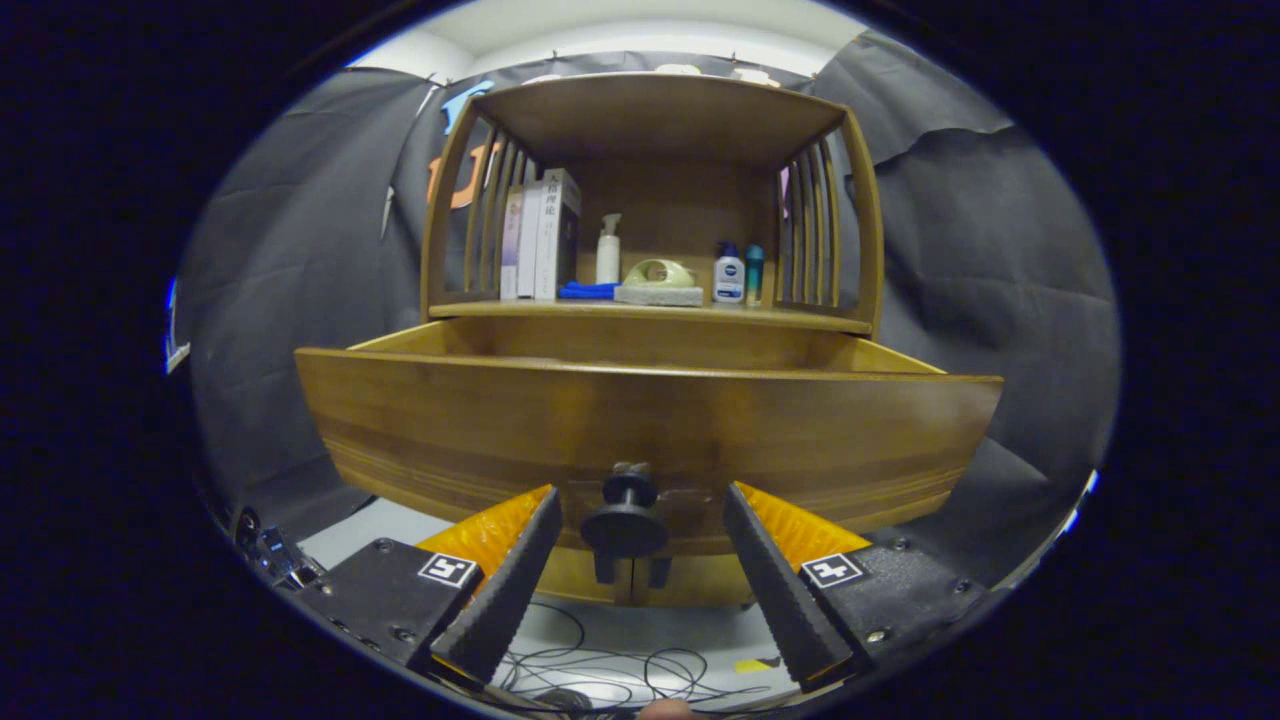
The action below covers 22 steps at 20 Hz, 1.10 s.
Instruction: Pull open the drawer, take out the items inside it, and place them on the countertop above the cabinet.
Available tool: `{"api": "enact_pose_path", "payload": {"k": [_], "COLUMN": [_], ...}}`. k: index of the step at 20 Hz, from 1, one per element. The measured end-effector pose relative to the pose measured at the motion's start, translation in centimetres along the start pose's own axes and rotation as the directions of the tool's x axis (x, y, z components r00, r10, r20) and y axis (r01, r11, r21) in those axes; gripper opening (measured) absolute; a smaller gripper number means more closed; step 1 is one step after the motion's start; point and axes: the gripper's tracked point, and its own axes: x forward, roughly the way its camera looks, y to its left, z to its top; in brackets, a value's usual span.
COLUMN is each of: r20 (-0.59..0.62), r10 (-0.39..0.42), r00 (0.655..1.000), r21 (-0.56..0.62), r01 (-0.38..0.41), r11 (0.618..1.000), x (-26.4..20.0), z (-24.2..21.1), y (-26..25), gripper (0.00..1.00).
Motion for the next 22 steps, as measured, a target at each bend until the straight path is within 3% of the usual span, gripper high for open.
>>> {"api": "enact_pose_path", "payload": {"k": [2, 8, 22], "r20": [0.000, -0.007, -0.049], "r10": [-0.027, -0.008, -0.025], "r00": [1.000, 1.000, 0.998], "r21": [0.033, 0.044, 0.035], "r01": [0.027, 0.008, 0.026], "r11": [0.999, 0.999, 0.999], "x": [0.8, 2.7, 12.8], "z": [0.2, 0.9, 4.3], "y": [0.0, 0.3, 0.4], "gripper": [1.00, 1.00, 1.00]}}
